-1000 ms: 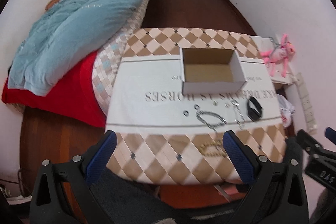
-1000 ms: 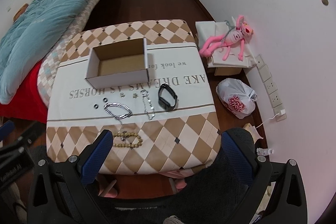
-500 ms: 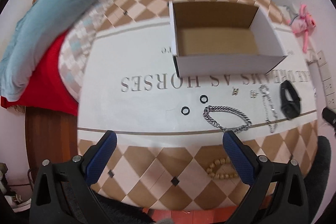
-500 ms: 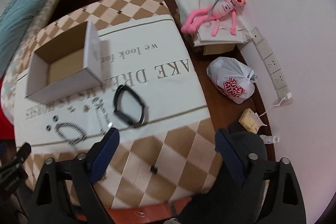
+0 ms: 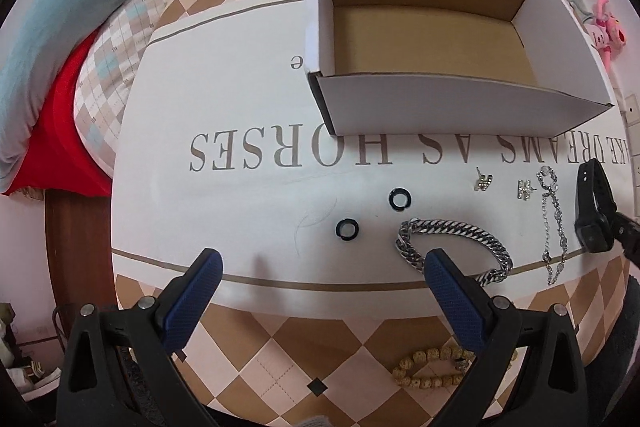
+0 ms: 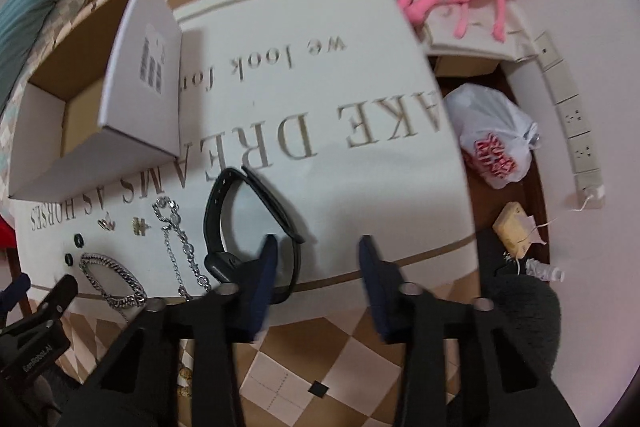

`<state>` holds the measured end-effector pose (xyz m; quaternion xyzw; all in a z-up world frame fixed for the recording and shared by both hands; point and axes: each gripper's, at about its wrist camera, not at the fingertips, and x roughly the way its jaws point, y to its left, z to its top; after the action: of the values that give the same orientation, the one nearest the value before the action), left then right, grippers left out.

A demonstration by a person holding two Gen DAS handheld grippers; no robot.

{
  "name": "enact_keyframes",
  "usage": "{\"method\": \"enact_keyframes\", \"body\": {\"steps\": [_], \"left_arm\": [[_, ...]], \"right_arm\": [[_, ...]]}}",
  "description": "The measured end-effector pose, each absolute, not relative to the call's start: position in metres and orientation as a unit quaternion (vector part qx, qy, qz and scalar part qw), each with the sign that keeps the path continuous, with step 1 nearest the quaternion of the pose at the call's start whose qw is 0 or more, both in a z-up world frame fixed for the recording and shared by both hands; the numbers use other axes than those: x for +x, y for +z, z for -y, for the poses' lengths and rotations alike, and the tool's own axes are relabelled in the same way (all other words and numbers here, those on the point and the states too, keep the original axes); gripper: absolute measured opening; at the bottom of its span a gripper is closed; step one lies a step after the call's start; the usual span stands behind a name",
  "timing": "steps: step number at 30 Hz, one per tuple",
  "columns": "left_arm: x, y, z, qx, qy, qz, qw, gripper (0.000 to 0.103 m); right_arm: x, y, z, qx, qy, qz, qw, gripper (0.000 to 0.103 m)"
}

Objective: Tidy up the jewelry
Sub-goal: 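Grasp the black watch band with the right tool while the left tool grasps the wooden bead bracelet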

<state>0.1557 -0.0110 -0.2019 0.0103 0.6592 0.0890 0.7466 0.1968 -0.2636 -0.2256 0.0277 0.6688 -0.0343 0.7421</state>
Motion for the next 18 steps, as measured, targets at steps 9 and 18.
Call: {"method": "enact_keyframes", "body": {"steps": [9, 18], "left_arm": [[0.137, -0.196, -0.003, -0.011, 0.044, -0.663, 0.747, 0.102], [0.09, -0.218, 0.018, 0.004, -0.016, -0.691, 0.723, 0.073]], "right_arm": [[0.172, -0.222, 0.26, 0.053, 0.009, -0.665, 0.745, 0.004], [0.118, -0.211, 0.261, 0.065, 0.015, -0.67, 0.739, 0.004]]}}
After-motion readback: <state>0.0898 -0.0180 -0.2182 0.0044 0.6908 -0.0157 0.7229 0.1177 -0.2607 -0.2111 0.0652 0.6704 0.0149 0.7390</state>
